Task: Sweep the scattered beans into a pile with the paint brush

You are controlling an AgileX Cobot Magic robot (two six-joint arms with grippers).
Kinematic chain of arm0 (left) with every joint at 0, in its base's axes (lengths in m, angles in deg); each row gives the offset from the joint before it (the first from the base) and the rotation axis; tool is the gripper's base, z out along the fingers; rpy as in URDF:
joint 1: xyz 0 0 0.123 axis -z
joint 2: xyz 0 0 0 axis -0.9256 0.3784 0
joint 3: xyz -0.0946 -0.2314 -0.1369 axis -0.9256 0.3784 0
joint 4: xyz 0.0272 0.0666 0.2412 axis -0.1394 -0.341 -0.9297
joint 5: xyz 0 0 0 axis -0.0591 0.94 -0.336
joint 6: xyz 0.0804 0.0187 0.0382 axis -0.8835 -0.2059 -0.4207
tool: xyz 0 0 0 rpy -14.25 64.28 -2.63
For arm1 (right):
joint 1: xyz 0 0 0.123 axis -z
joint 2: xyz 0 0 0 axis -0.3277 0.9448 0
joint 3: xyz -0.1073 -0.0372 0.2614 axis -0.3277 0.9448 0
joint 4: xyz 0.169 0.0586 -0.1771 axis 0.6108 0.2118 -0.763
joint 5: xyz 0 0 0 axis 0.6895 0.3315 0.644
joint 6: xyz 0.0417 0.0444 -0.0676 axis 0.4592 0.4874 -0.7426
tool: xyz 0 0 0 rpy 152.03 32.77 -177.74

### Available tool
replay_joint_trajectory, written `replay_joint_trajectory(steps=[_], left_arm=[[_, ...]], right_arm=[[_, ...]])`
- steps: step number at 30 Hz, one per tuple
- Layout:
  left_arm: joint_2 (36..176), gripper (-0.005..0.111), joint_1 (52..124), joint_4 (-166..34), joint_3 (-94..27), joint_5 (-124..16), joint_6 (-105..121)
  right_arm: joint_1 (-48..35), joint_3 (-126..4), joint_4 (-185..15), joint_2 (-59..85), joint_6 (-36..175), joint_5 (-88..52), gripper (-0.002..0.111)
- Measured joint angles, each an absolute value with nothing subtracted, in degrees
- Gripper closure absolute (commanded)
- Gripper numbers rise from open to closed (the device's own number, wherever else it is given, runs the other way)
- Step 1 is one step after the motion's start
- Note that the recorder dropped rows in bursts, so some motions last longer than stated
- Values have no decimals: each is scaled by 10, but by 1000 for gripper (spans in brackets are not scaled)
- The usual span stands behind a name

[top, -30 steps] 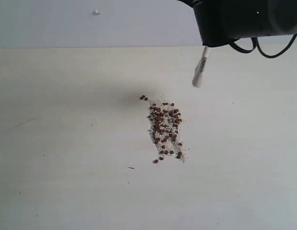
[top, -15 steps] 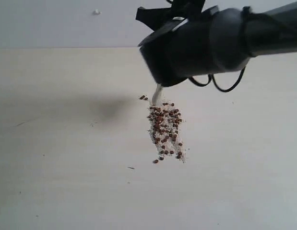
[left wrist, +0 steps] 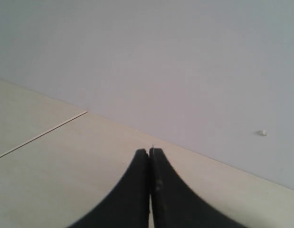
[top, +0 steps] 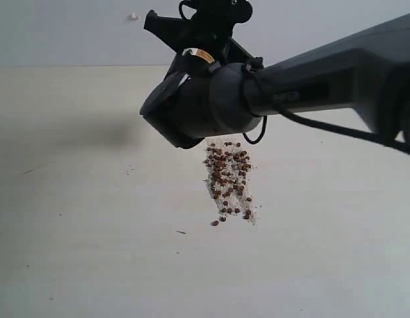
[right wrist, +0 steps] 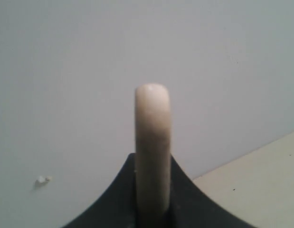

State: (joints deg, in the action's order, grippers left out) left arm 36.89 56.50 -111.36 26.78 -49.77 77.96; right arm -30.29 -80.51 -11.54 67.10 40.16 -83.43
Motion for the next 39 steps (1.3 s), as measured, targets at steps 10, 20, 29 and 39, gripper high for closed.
replay_joint_trajectory(steps=[10,20,29,39], left_arm=[[369,107,565,-1114,268,-498,780],[369,107,565,-1114,268,-498,780],[369,107,565,-1114,268,-498,780],[369,107,565,-1114,268,-498,780]], right_arm=[[-303,-926,-71,763,231,-847,108],[-304,-932,-28,786,285,-854,108],[-307,-934,82,786,220,-883,108],[-324,-937,99,779,145,-893,108]])
